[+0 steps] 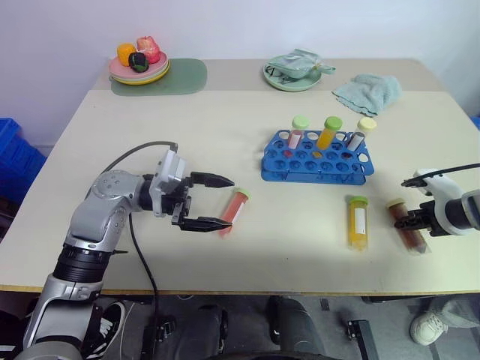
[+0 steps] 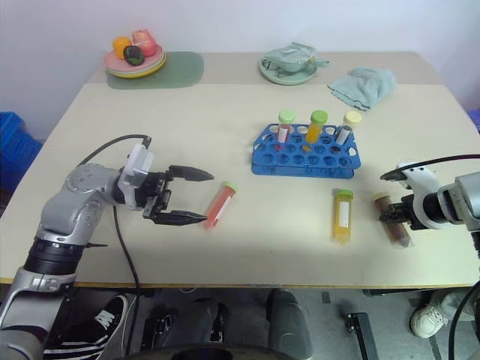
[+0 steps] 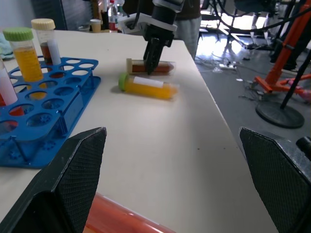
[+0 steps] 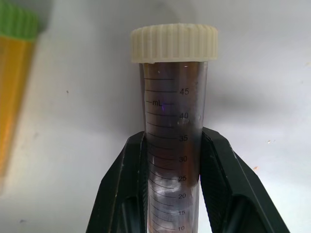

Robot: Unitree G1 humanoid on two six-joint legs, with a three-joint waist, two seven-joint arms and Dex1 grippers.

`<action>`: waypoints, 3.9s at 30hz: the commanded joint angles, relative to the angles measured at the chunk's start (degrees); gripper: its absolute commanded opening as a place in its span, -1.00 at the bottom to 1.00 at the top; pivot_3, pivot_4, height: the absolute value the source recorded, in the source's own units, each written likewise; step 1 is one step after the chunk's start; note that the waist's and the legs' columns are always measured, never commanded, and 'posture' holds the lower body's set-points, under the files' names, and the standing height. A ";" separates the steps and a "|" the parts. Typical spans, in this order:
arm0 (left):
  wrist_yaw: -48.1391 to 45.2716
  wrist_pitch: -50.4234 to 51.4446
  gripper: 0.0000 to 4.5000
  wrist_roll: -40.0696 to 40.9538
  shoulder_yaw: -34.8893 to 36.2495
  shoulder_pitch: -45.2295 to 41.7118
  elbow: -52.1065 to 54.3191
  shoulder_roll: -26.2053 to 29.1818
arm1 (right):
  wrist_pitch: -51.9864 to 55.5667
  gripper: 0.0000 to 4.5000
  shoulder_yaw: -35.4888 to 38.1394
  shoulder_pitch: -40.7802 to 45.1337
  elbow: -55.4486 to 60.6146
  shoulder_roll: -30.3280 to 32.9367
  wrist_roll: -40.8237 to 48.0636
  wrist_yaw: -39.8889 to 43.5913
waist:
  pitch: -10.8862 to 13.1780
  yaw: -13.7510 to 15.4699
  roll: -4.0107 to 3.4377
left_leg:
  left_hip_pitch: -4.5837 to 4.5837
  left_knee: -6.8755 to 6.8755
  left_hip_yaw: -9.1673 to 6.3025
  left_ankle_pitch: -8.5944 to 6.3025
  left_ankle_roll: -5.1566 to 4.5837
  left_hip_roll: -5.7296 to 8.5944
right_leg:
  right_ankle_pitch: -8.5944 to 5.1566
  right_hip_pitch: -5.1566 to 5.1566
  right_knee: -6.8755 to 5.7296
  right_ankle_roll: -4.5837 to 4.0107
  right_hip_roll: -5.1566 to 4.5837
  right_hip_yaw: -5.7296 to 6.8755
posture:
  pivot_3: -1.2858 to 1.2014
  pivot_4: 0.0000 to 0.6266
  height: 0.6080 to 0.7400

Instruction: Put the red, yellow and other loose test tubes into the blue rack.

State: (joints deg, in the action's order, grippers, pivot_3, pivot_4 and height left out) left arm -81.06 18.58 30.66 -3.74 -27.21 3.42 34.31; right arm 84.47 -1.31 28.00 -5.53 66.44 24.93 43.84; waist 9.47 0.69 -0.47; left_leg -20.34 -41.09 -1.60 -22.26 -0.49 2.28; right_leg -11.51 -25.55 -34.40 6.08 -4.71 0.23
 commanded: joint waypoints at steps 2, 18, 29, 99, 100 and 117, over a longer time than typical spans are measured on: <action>-0.45 -0.67 1.00 0.52 0.41 -0.92 -0.48 0.10 | -3.74 -0.62 6.02 -2.53 5.14 3.58 2.48 3.54 | 0.00 0.04 0.00 | 0.00 0.00 0.00 0.00 0.00 0.00 | 0.00 0.00 0.00 0.00 0.00 0.00 | 0.03 -0.52 1.00; -2.68 -5.71 1.00 -1.84 1.10 -9.43 -14.01 -1.42 | -15.98 -0.62 45.02 -3.25 26.05 -26.34 15.72 -10.14 | -0.01 0.03 0.00 | 0.04 -0.03 -0.05 0.00 0.00 0.02 | 0.01 0.04 -0.08 0.01 0.00 0.01 | 0.03 -0.52 1.00; -3.38 -3.40 1.00 -2.17 1.16 -13.08 -16.14 0.20 | -56.34 -0.62 33.22 -10.17 27.99 -47.84 0.04 -23.57 | -0.02 -0.24 -0.01 | 0.05 -0.04 -0.01 0.01 0.03 0.19 | 0.00 -0.10 -0.57 0.01 0.00 0.00 | 0.03 -0.52 1.00; -0.62 3.94 1.00 -0.40 3.17 -11.14 -7.43 3.97 | -95.31 -0.62 19.71 -8.44 -7.34 -48.28 -8.06 -22.54 | 0.00 -1.74 -0.05 | 0.14 0.01 -0.03 0.04 0.08 0.04 | -0.01 -0.10 -0.66 -0.01 0.04 -0.02 | 0.03 -0.52 1.00; -0.55 4.00 1.00 -0.34 3.16 -11.11 -7.32 4.02 | -95.43 -0.62 19.62 -8.40 -7.57 -48.28 -8.17 -22.53 | 0.00 -1.75 -0.05 | 0.14 0.01 -0.03 0.05 0.08 0.04 | -0.01 -0.10 -0.66 -0.01 0.03 -0.03 | 0.03 -0.52 1.00; -0.72 3.28 1.00 -0.34 3.09 -11.05 -8.51 3.98 | -92.10 0.99 21.20 -8.55 -3.94 -47.32 -5.59 -23.16 | 0.00 -1.74 -0.06 | 0.14 0.01 -0.04 0.05 0.08 0.03 | -0.01 -0.10 -0.66 -0.01 0.04 -0.03 | 0.03 -0.52 1.00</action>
State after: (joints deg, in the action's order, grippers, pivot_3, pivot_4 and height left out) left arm -81.55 22.98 29.48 -2.44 -38.29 -5.60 37.97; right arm -7.58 18.52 18.70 -12.47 17.97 18.83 21.53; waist 9.47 -1.05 -0.53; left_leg -20.20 -41.08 -1.64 -22.21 -0.40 2.32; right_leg -11.52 -25.65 -35.06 6.07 -4.67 0.20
